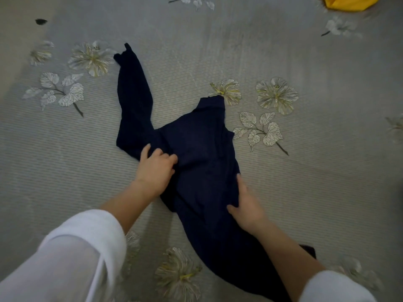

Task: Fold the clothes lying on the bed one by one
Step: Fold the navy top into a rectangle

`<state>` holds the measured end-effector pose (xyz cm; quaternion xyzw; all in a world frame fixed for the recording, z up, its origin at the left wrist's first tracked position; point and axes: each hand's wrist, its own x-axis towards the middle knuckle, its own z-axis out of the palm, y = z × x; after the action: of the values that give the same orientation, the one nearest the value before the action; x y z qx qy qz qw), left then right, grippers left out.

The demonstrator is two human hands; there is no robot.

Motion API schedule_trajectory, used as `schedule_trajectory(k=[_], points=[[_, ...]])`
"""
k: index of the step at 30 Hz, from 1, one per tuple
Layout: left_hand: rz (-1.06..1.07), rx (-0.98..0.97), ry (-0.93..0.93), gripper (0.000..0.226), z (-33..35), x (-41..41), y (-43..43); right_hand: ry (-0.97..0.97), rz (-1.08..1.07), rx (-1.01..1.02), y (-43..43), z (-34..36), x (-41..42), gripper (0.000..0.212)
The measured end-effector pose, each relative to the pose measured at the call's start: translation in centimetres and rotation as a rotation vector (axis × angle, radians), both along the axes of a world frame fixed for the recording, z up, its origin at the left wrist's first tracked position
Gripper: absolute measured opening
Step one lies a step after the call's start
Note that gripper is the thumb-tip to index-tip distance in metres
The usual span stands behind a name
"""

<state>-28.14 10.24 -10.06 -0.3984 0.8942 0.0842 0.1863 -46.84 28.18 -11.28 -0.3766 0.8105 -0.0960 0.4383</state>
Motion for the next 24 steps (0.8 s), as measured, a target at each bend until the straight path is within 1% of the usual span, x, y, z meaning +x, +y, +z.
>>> schedule_trajectory(k=[1, 2, 4, 5, 7, 9, 10, 11, 12, 13, 14, 15, 16, 17, 18, 19, 20, 21, 22, 23, 24], points=[[-0.081, -0.011, -0.032, 0.026, 0.3, 0.1, 0.1, 0.030, 0.062, 0.001, -0.2, -0.2, 0.4, 0.085], [-0.154, 0.011, -0.080, 0.021, 0.8, 0.2, 0.3, 0.056, 0.123, -0.016, -0.4, -0.4, 0.5, 0.078], [-0.244, 0.160, -0.203, 0.017, 1.9, 1.3, 0.9, 0.057, 0.234, 0.010, -0.7, -0.3, 0.0, 0.062], [-0.252, 0.282, -0.251, 0.016, 2.4, 2.1, 1.2, 0.002, 0.287, 0.063, -0.7, 0.0, -0.6, 0.056], [-0.180, 0.598, -0.350, 0.022, 3.2, 4.2, 1.3, -0.198, 0.361, 0.244, -0.7, 0.5, -2.2, 0.047], [0.000, 0.957, -0.437, 0.026, 3.7, 5.7, 1.1, -0.378, 0.376, 0.445, -1.4, 1.6, -3.1, 0.035], [0.095, 1.032, -0.396, 0.025, 3.7, 6.2, 0.9, -0.389, 0.357, 0.470, -2.0, 1.7, -3.5, 0.031], [0.179, 0.998, -0.265, 0.023, 3.6, 6.4, 0.6, -0.345, 0.326, 0.430, -2.8, 1.7, -3.8, 0.029], [0.256, 0.853, -0.077, 0.020, 3.3, 6.5, 0.1, -0.245, 0.280, 0.340, -3.7, 1.6, -4.0, 0.028], [0.336, 0.649, 0.127, 0.016, 2.8, 6.4, -0.3, -0.138, 0.207, 0.218, -4.6, 1.3, -4.0, 0.026], [0.425, 0.471, 0.287, 0.018, 2.1, 6.2, -0.6, -0.072, 0.110, 0.104, -5.7, 1.1, -3.7, 0.025], [0.504, 0.364, 0.371, 0.029, 1.7, 5.7, -0.7, -0.052, 0.011, 0.023, -6.7, 0.9, -3.2, 0.026], [0.568, 0.354, 0.382, 0.046, 1.2, 5.1, -0.6, -0.061, -0.061, -0.026, -7.7, 0.8, -2.4, 0.030], [0.630, 0.418, 0.356, 0.061, 0.7, 4.5, -0.5, -0.082, -0.105, -0.056, -8.7, 0.6, -1.6, 0.036], [0.685, 0.489, 0.328, 0.070, 0.1, 4.0, -0.1, -0.116, -0.140, -0.081, -9.5, 0.4, -0.6, 0.043], [0.725, 0.517, 0.301, 0.071, -0.2, 3.5, 0.3, -0.157, -0.174, -0.101, -10.2, 0.2, 0.5, 0.050], [0.750, 0.503, 0.280, 0.065, -0.3, 3.2, 0.5, -0.197, -0.203, -0.111, -10.8, 0.0, 1.4, 0.054], [0.764, 0.483, 0.291, 0.056, -0.1, 3.0, 0.7, -0.222, -0.209, -0.109, -11.2, -0.1, 2.2, 0.054], [0.770, 0.487, 0.353, 0.041, 0.4, 3.1, 0.8, -0.236, -0.187, -0.108, -11.4, -0.2, 3.0, 0.050], [0.757, 0.519, 0.453, 0.022, 0.8, 3.4, 0.9, -0.236, -0.143, -0.126, -11.3, -0.3, 3.6, 0.043], [0.725, 0.568, 0.547, 0.012, 1.4, 3.8, 1.1, -0.221, -0.095, -0.166, -11.0, -0.2, 4.1, 0.036]])
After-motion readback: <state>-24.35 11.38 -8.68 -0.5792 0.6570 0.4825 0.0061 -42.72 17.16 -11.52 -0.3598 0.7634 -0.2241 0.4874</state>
